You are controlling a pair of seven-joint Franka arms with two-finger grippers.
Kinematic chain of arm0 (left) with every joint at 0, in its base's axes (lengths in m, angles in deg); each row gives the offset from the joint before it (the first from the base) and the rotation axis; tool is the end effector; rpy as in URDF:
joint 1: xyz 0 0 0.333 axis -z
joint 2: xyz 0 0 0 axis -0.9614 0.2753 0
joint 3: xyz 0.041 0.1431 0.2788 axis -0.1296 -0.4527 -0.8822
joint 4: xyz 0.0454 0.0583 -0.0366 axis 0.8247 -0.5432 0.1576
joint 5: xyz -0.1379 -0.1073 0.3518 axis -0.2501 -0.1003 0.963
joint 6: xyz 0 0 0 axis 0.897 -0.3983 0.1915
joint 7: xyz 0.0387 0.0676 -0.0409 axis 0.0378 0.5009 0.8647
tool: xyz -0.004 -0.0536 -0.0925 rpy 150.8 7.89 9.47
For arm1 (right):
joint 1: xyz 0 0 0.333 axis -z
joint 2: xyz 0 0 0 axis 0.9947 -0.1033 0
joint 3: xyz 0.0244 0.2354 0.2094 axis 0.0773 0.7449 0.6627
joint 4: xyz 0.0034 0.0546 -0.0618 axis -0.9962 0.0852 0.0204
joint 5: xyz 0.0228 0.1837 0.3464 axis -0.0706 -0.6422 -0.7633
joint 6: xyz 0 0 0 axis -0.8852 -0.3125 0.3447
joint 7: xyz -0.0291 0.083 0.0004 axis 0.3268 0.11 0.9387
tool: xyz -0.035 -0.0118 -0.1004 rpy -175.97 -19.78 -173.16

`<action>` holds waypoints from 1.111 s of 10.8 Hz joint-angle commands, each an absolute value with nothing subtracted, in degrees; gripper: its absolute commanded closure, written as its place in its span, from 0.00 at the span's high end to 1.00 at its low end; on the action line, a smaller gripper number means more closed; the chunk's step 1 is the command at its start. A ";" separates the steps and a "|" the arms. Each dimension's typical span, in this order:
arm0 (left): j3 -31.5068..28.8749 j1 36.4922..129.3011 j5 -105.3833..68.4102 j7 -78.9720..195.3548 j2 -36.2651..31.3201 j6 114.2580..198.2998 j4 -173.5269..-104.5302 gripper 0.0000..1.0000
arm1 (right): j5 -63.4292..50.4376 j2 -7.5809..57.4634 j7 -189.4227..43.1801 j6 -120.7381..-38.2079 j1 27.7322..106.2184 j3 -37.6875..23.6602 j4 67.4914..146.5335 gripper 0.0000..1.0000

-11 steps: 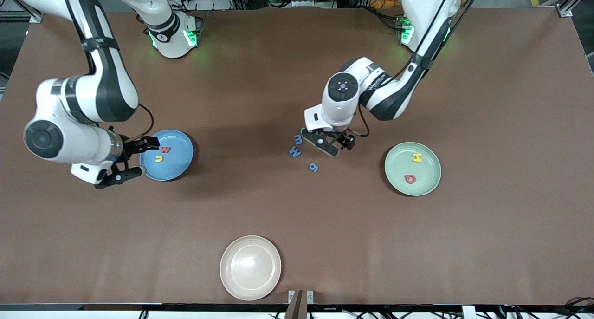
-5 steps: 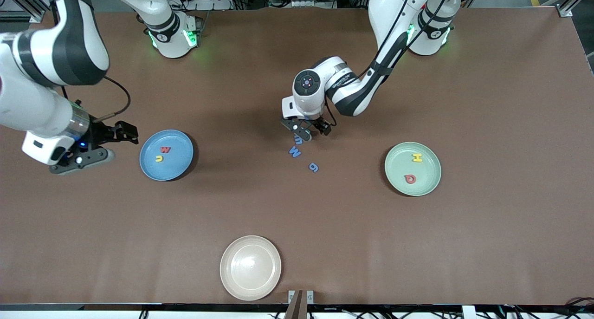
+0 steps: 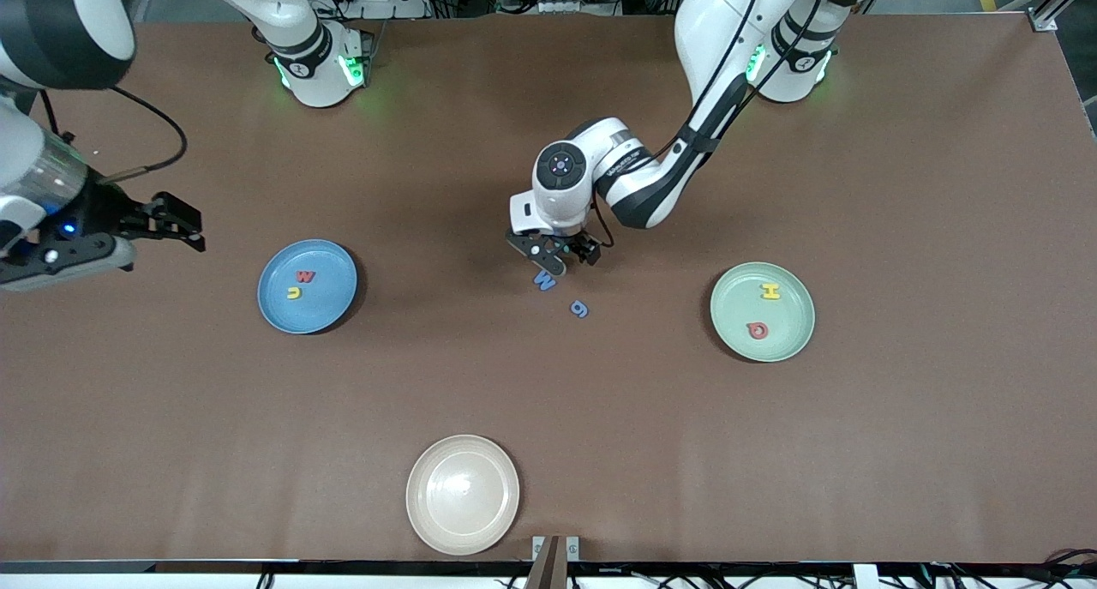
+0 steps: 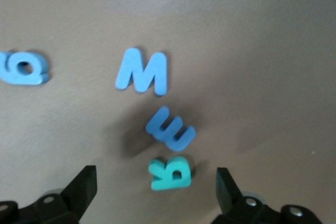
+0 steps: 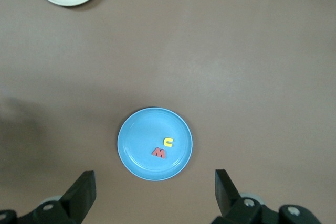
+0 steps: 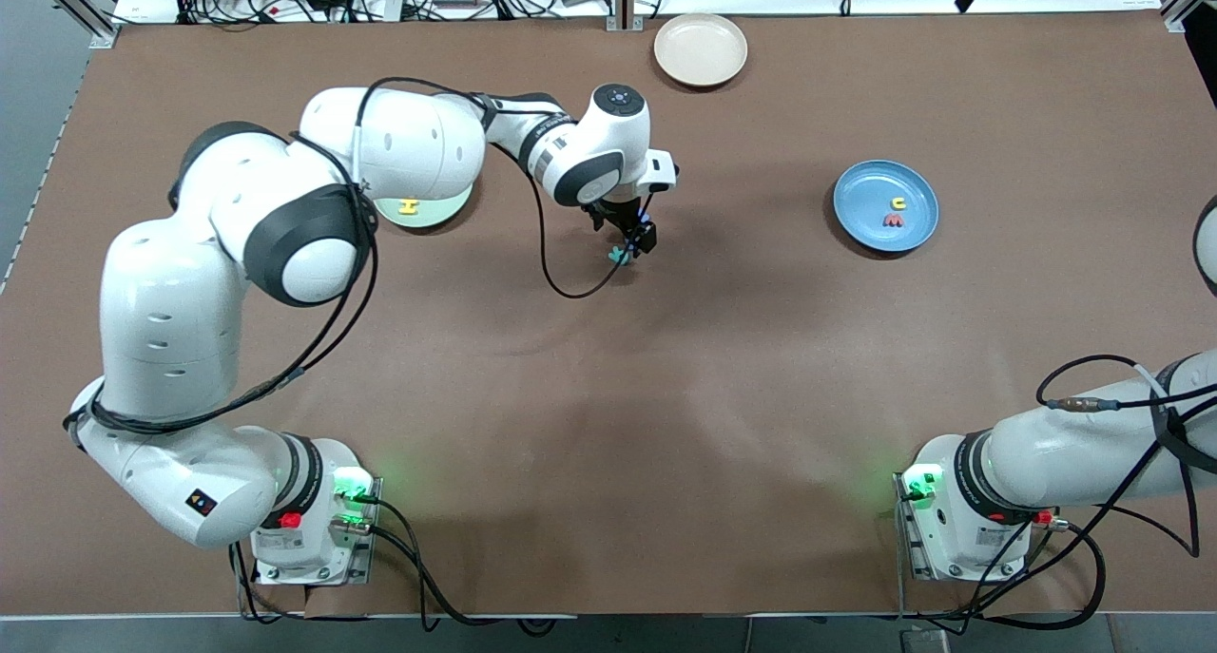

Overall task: Sort upper and lower case letters into plates
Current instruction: 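Reach the left gripper to the blue letters while the right gripper withdraws, then lower the left gripper and close it on the teal R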

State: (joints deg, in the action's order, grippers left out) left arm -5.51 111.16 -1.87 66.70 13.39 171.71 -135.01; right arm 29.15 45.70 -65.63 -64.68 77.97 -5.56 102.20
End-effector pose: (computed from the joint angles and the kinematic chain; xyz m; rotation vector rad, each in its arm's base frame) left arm 0.4383 -0.5135 0.1884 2.9399 -1.0237 -0.1316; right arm 0.5833 0.0244 0.5807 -3.1023 -0.3932 -0.1069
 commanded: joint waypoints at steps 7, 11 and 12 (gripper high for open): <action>-5.67 112.34 -2.29 68.17 14.09 165.50 -133.36 0.73 | 28.42 47.44 -66.82 -64.05 80.82 -4.90 100.19 1.00; -5.67 112.34 -2.90 68.35 14.27 165.50 -133.27 0.61 | 28.42 47.44 -66.82 -63.87 80.82 -4.73 100.19 1.00; -5.67 112.34 -2.90 68.35 14.36 165.50 -133.10 0.60 | 28.42 47.44 -66.82 -63.87 80.82 -4.73 100.19 1.00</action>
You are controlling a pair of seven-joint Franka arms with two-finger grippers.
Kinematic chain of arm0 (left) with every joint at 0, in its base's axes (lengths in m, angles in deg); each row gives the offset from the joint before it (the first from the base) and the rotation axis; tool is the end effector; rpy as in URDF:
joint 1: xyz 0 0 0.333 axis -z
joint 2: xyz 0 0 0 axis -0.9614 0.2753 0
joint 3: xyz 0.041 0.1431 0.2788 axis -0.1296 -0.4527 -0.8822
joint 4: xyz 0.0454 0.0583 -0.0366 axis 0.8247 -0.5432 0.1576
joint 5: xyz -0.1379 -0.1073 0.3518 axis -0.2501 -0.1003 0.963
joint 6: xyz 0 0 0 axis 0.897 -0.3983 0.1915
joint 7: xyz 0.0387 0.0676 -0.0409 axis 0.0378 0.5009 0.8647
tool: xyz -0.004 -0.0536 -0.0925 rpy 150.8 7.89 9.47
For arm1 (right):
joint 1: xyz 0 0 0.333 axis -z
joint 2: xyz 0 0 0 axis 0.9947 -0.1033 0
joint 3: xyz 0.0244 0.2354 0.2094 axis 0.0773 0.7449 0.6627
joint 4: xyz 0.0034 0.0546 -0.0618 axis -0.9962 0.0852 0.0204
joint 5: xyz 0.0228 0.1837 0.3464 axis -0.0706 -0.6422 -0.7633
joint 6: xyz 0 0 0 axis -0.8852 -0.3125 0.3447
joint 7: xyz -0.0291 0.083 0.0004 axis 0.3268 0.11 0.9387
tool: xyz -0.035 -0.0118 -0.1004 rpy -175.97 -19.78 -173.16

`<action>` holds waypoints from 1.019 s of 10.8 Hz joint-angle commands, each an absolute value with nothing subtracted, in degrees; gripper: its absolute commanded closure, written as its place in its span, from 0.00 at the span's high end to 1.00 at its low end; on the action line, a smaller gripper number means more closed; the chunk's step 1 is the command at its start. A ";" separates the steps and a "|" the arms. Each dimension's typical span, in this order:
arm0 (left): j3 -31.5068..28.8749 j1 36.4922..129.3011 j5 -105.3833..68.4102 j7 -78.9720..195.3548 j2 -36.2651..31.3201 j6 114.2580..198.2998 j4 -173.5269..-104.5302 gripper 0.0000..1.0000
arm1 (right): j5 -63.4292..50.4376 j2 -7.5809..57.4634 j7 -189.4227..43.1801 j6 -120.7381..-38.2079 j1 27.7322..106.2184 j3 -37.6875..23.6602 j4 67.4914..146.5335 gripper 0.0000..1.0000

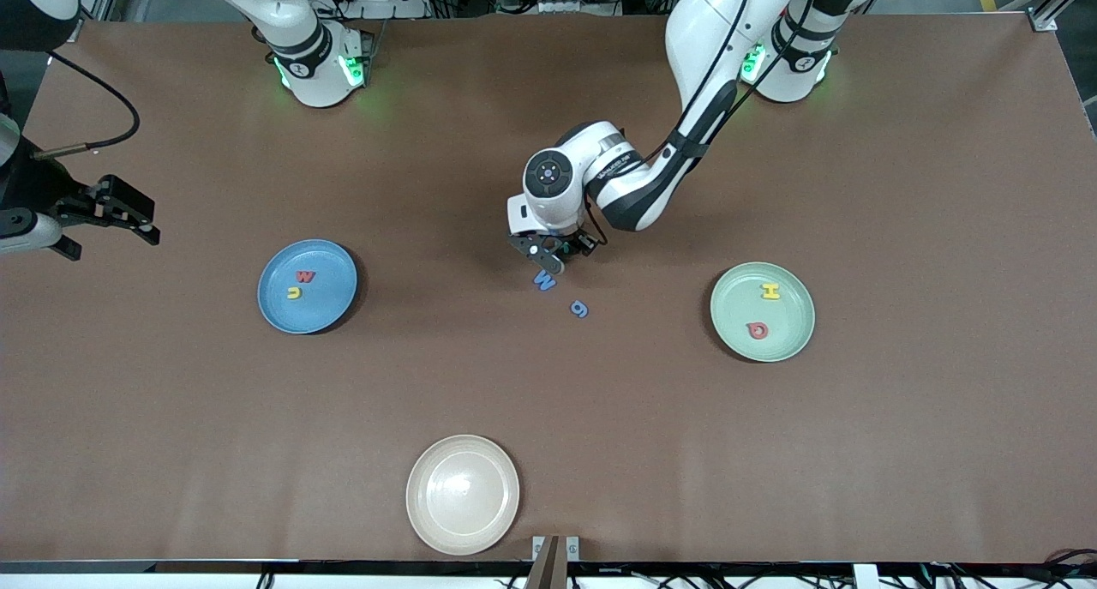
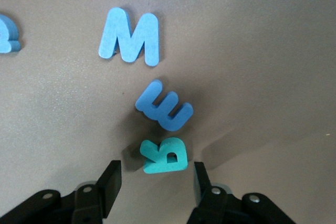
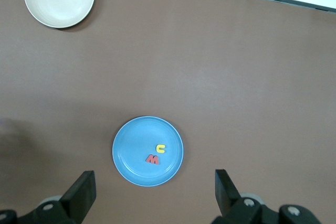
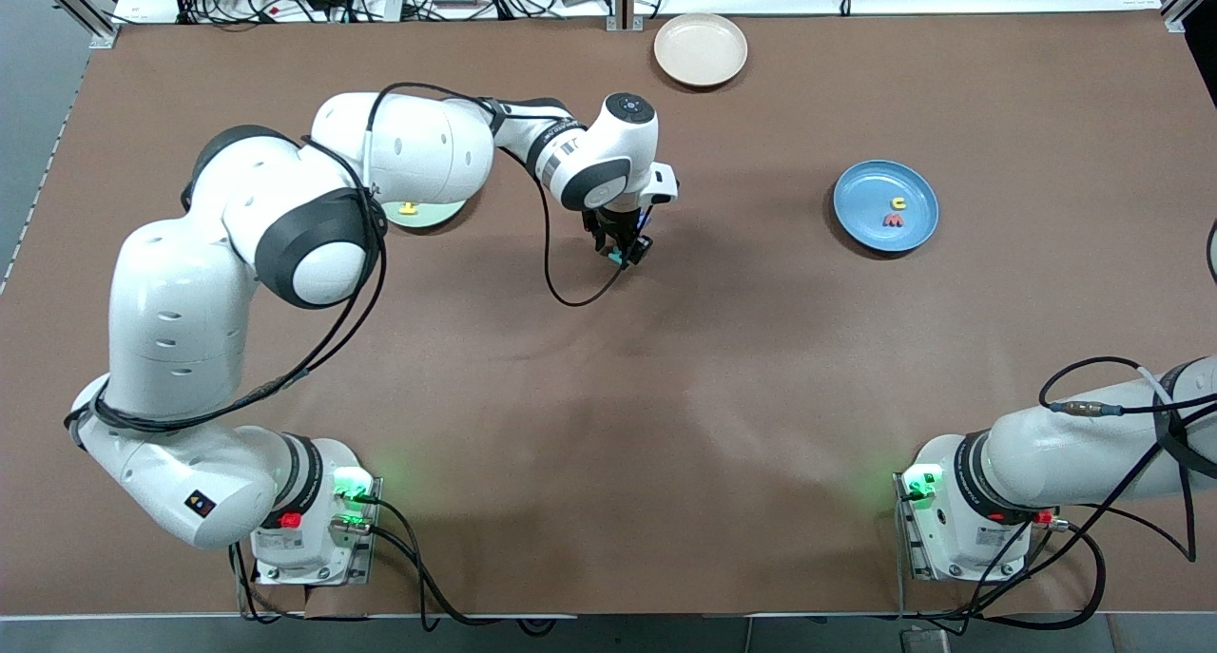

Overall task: Sort upper and lower case letters into plates
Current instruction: 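Lower the left gripper and close it on the teal R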

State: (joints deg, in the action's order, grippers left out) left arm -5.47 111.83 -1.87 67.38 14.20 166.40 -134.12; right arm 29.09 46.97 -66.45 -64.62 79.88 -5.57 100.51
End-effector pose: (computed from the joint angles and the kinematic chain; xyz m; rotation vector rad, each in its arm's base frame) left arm 0.4278 -0.5125 0.1782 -2.9334 1.0236 0.2506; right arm 0.5794 0.0046 0.6078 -3.1101 -0.3194 -0.1862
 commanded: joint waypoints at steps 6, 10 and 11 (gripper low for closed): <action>-5.67 112.34 -3.08 69.58 15.41 166.03 -132.92 0.57 | 28.50 47.44 -66.82 -60.98 80.73 -4.73 100.27 1.00; -5.67 112.34 -2.99 70.55 16.38 167.17 -132.66 0.48 | 28.50 47.44 -66.82 -61.15 80.73 -4.73 100.19 1.00; -5.67 112.34 -2.99 70.64 16.29 167.09 -132.66 0.46 | 28.59 47.44 -66.82 -61.06 80.65 -4.73 100.19 1.00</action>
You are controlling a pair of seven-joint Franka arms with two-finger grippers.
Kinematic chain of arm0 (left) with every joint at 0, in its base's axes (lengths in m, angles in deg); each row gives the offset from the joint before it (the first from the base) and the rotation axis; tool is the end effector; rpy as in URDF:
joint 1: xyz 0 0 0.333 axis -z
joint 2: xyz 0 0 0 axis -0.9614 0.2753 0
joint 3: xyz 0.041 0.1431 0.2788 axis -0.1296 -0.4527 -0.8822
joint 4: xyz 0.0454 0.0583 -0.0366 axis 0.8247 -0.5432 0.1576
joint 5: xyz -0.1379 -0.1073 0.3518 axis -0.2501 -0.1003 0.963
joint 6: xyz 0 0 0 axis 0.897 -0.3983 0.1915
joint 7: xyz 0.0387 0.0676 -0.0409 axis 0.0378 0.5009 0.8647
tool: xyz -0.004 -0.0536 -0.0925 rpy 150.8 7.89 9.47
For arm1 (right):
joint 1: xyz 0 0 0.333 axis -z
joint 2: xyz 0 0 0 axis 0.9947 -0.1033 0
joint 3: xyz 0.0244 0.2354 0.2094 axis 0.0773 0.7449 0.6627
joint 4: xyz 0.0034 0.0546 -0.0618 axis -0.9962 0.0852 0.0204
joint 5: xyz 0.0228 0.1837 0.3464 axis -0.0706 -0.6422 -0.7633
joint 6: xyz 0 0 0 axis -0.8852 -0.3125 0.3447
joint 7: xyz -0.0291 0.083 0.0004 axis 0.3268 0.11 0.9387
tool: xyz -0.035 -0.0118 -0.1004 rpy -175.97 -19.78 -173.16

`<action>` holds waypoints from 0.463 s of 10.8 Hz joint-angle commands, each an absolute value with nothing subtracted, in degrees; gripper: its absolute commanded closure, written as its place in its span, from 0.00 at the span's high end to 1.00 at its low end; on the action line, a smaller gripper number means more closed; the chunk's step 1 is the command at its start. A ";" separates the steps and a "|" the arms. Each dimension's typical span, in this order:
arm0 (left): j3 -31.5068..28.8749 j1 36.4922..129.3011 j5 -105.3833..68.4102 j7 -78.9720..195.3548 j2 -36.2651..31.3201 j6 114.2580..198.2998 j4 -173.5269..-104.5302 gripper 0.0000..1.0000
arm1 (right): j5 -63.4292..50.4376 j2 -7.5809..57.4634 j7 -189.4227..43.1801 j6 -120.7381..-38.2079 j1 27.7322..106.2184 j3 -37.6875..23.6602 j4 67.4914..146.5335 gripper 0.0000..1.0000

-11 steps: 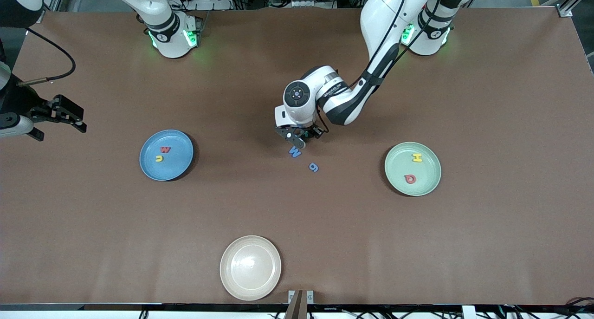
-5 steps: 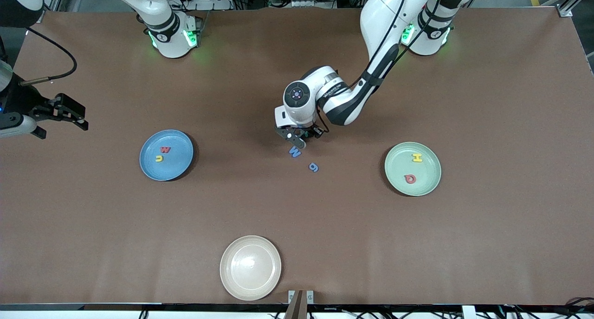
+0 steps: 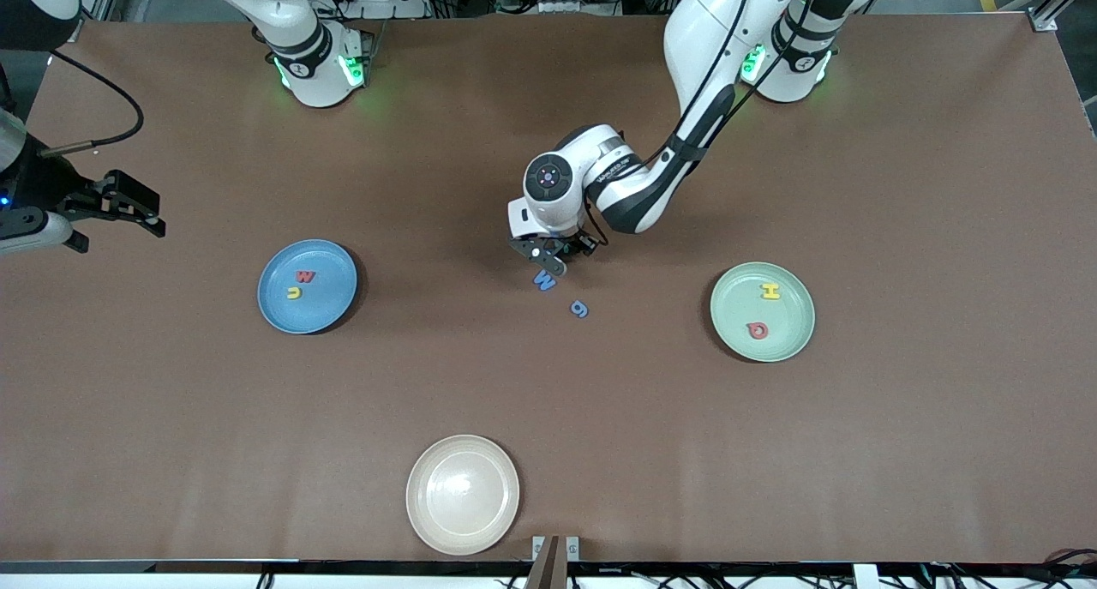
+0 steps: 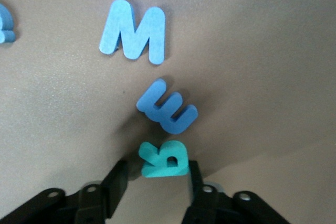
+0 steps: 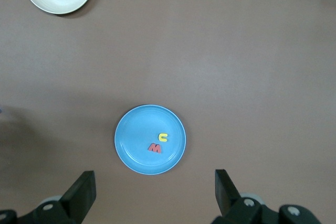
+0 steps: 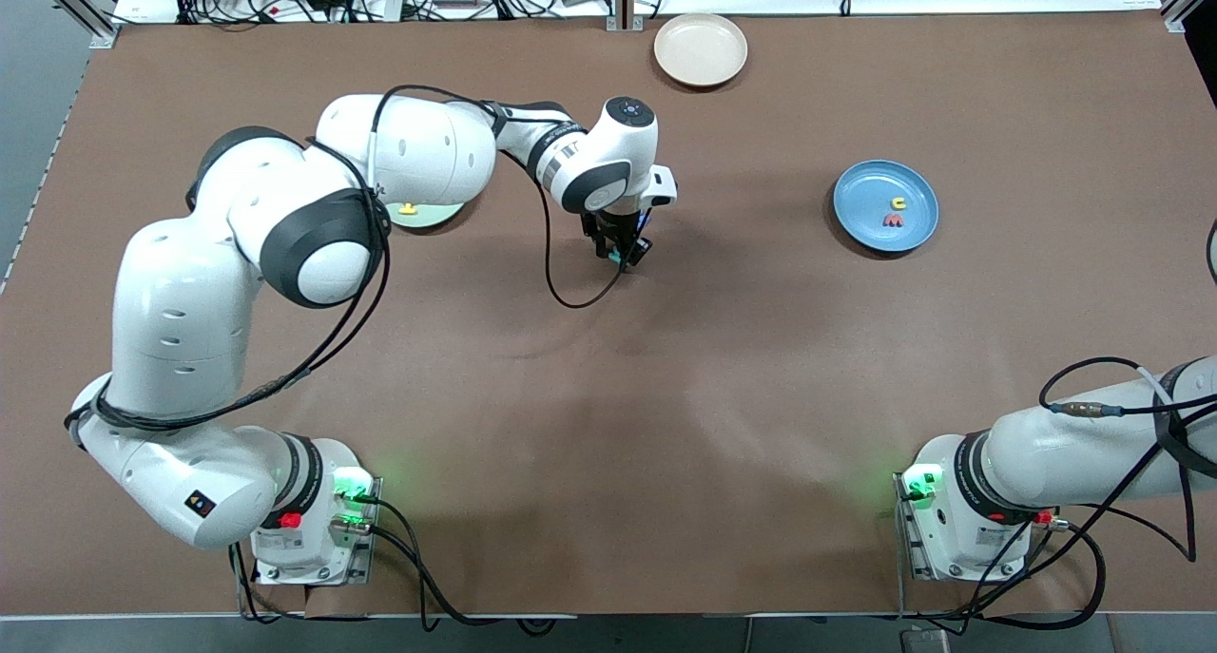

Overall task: Sort upper and lower case letters into plates
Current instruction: 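Lower the left gripper and close it on the teal R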

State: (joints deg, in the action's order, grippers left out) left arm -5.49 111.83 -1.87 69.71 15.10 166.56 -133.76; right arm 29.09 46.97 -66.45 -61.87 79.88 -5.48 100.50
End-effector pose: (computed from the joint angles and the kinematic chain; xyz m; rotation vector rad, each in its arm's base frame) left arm 0.4279 -0.5124 0.1706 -2.9498 0.9601 0.2605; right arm 0.5747 0.0055 0.6032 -3.1084 -0.3225 -0.1116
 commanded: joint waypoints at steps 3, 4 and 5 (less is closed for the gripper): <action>-5.58 112.34 -2.99 70.64 16.20 167.09 -132.66 0.38 | 28.68 47.44 -66.82 -61.06 80.29 -4.82 100.19 1.00; -5.58 112.34 -2.99 70.64 16.12 167.17 -132.66 0.31 | 28.68 47.44 -66.99 -60.97 80.29 -4.82 100.19 1.00; -5.58 112.26 -2.99 70.55 16.03 167.09 -132.66 0.26 | 28.68 47.44 -66.99 -60.97 80.29 -4.73 100.19 1.00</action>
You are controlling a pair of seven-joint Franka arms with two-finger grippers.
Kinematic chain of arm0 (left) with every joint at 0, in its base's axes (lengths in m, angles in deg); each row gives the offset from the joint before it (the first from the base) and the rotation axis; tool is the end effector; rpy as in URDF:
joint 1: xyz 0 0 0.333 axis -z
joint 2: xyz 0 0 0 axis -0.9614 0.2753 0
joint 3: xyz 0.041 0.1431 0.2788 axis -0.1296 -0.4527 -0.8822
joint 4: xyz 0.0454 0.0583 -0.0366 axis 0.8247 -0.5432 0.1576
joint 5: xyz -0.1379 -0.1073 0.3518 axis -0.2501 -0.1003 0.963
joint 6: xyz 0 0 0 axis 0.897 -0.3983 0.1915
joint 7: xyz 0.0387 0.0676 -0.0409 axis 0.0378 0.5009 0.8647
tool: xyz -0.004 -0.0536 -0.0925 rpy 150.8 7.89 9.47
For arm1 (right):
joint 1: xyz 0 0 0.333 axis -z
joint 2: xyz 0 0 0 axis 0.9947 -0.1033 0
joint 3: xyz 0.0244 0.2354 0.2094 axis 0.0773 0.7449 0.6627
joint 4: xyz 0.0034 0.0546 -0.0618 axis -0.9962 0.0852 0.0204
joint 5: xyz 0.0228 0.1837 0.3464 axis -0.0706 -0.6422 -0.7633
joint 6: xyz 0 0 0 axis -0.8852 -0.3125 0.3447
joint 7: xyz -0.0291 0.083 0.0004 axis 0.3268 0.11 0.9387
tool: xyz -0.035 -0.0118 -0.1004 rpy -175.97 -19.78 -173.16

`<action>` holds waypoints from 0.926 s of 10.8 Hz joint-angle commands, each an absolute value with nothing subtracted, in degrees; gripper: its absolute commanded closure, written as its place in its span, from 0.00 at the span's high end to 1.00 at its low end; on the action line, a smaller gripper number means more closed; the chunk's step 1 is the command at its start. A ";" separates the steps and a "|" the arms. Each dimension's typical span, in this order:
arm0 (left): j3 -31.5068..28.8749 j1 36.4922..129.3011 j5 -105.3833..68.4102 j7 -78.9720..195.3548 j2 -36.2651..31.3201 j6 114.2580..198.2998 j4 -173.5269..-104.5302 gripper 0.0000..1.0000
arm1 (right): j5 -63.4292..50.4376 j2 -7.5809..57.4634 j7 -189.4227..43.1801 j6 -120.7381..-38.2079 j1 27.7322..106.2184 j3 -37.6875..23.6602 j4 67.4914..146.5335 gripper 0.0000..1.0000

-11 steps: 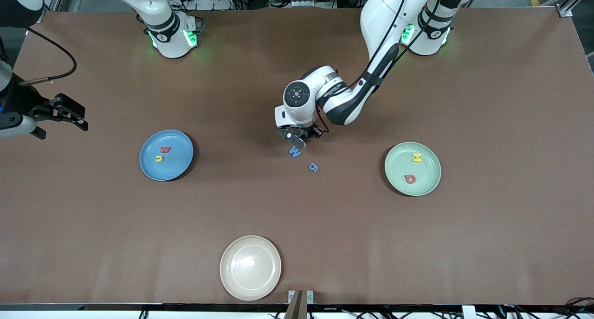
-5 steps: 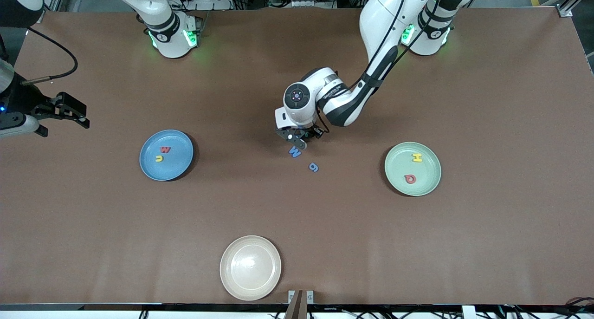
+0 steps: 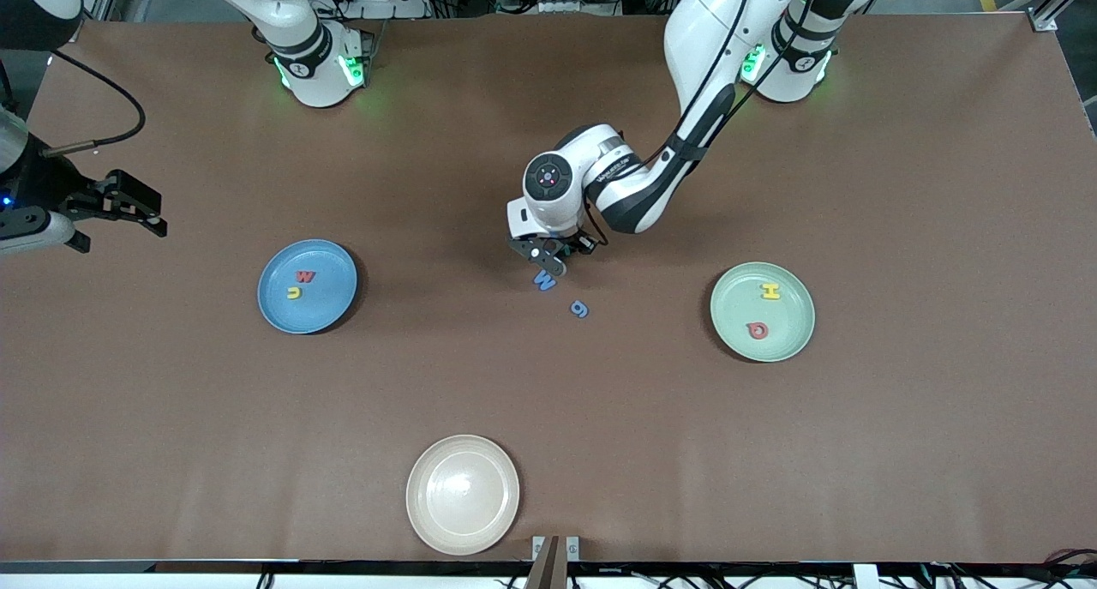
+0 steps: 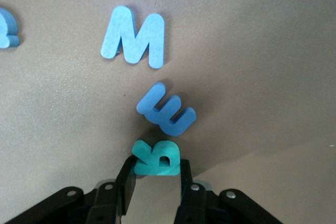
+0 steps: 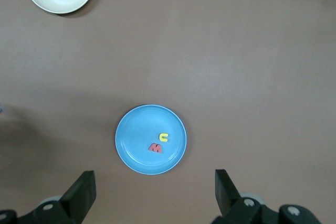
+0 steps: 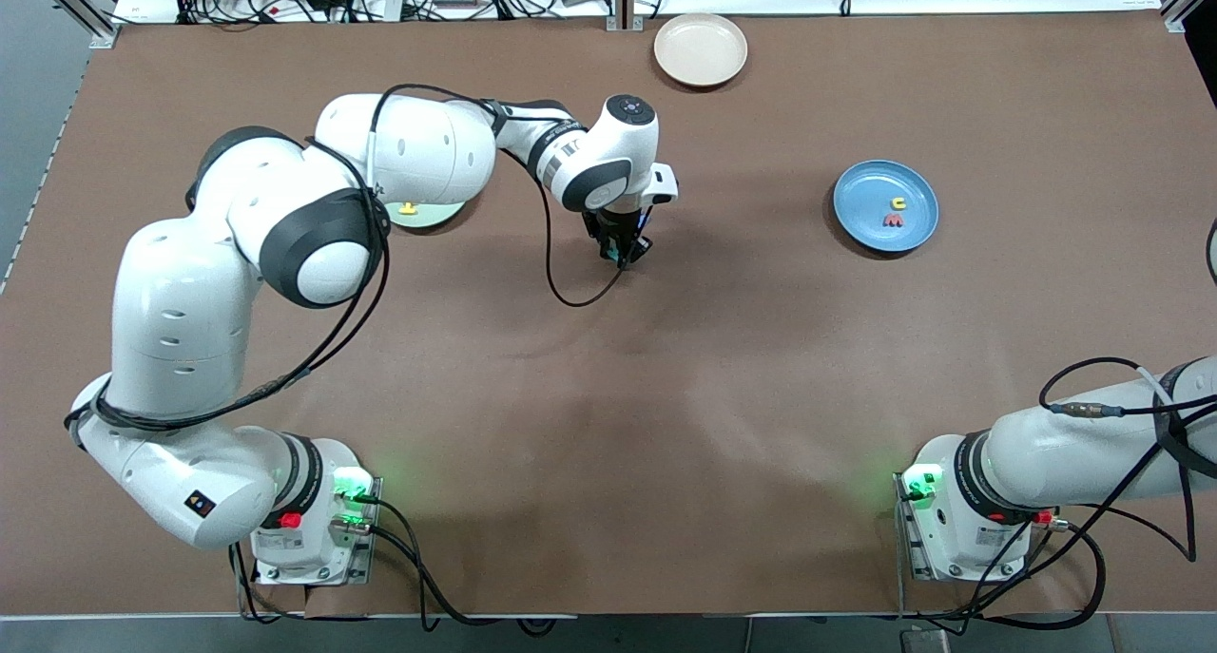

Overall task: Sort upper and lower case letters into plates
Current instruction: 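Lower the left gripper and close it on the teal R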

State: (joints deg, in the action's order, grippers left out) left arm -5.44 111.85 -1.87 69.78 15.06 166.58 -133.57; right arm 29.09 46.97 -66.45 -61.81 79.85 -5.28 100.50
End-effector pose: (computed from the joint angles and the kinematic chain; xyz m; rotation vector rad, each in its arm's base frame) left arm 0.4284 -0.5137 0.1725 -2.9530 0.9601 0.2552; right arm 0.5746 0.0078 0.6031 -3.1074 -0.3287 -0.1100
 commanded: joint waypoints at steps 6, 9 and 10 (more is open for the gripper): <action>-5.58 110.68 -2.90 69.85 12.70 164.81 -132.74 0.19 | 28.50 47.26 -66.99 -60.62 80.12 -4.64 100.19 1.00; -5.93 108.75 -2.03 68.54 11.46 159.73 -132.92 0.17 | 28.50 46.83 -66.99 -60.62 79.24 -4.55 100.19 1.00; -6.37 107.52 -2.02 66.70 11.02 157.70 -132.92 0.17 | 28.42 46.30 -66.90 -60.71 78.89 -4.55 100.27 1.00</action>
State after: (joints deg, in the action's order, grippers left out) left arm -5.88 108.97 -1.87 69.00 12.42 160.46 -132.29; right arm 29.07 46.78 -66.45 -61.27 79.27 -4.53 100.52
